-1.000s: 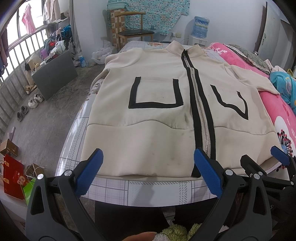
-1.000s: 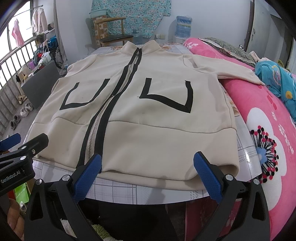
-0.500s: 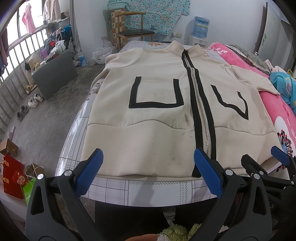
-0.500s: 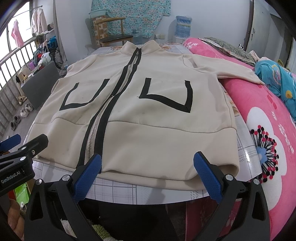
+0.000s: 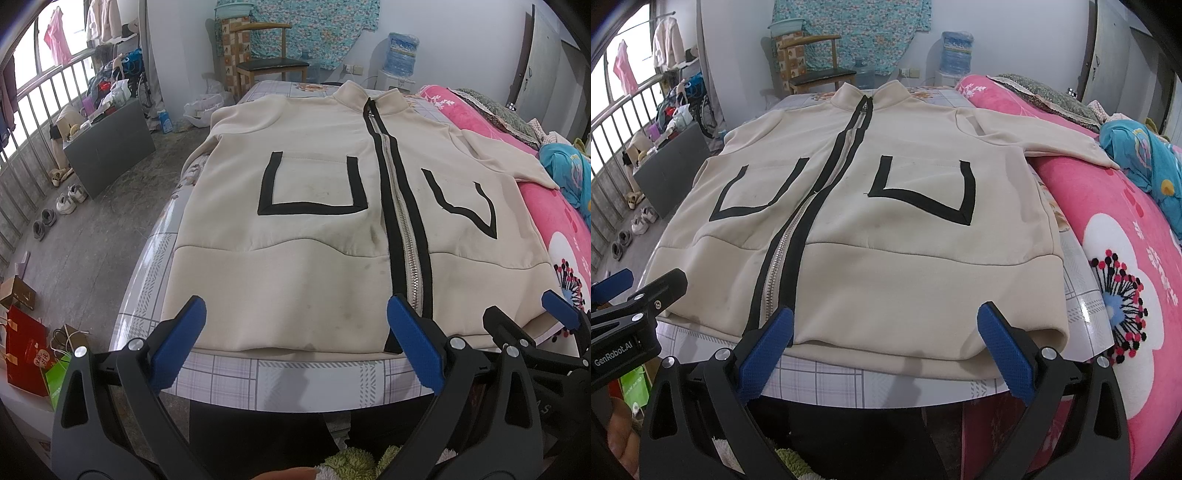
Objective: Fold large clothes
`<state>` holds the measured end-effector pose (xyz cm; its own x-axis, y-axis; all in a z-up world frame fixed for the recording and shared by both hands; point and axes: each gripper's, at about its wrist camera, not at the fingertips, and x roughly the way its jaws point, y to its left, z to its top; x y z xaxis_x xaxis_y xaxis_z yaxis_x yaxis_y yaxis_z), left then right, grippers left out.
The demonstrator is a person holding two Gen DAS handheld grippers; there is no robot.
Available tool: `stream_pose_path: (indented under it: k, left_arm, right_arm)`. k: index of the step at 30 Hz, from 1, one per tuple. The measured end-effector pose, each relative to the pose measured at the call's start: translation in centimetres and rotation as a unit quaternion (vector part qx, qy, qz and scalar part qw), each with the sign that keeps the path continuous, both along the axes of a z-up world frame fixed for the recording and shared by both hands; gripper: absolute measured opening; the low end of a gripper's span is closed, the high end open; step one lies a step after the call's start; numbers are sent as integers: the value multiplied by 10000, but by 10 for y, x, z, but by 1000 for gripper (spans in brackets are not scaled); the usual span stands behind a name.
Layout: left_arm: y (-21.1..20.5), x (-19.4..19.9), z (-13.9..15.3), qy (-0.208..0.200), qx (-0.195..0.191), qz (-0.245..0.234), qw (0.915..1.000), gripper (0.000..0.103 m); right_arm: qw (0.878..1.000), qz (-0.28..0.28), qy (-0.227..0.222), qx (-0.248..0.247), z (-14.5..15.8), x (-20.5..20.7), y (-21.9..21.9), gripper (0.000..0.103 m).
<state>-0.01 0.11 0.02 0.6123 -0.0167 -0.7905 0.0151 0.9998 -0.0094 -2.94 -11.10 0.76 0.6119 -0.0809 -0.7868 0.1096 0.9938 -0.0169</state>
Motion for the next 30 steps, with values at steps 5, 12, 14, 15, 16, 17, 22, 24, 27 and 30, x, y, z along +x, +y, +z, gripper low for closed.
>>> stream_pose_path:
  k: [5,12,14,15,16,17,22,24,27,30]
  left_arm:
    - [0,0,0,11,6,-3,10000,95]
    - [28,17,-11,-47,83,192,9998,95]
    - [40,22,-11,-74,111,264,9996,95]
    - [48,28,-13,-67,119,293,9995,95]
    - [53,32,-15,-49,101,322,9994,95]
    - [62,37,-17,-33,-2,337,9994,95]
    - [93,59,-27,-75,-513,242,9984,95]
    - [99,69,-31,-20,-337,298,9990,95]
    - [106,83,-40,181,-325,352,9987,95]
    - [112,91,-47,262,-373,471,9978,95]
  right_arm:
    - [10000,-4,-8,5,0,0,0,97]
    - [9996,-227,-160,35,7,-1,-23,97]
    - [9990,-365,-254,43,11,-2,-37,97]
    - [9987,-420,-283,50,13,-2,-43,97]
    - [9981,-518,-317,81,15,-2,-53,97]
    - [9975,-606,-335,116,16,-2,-61,97]
    - [9936,-1050,-233,336,11,2,-98,97]
    - [9920,-1149,-133,511,4,6,-107,97]
    - [9906,-1183,-71,688,-5,9,-114,97]
    - [9898,-1164,-15,826,-14,11,-116,97]
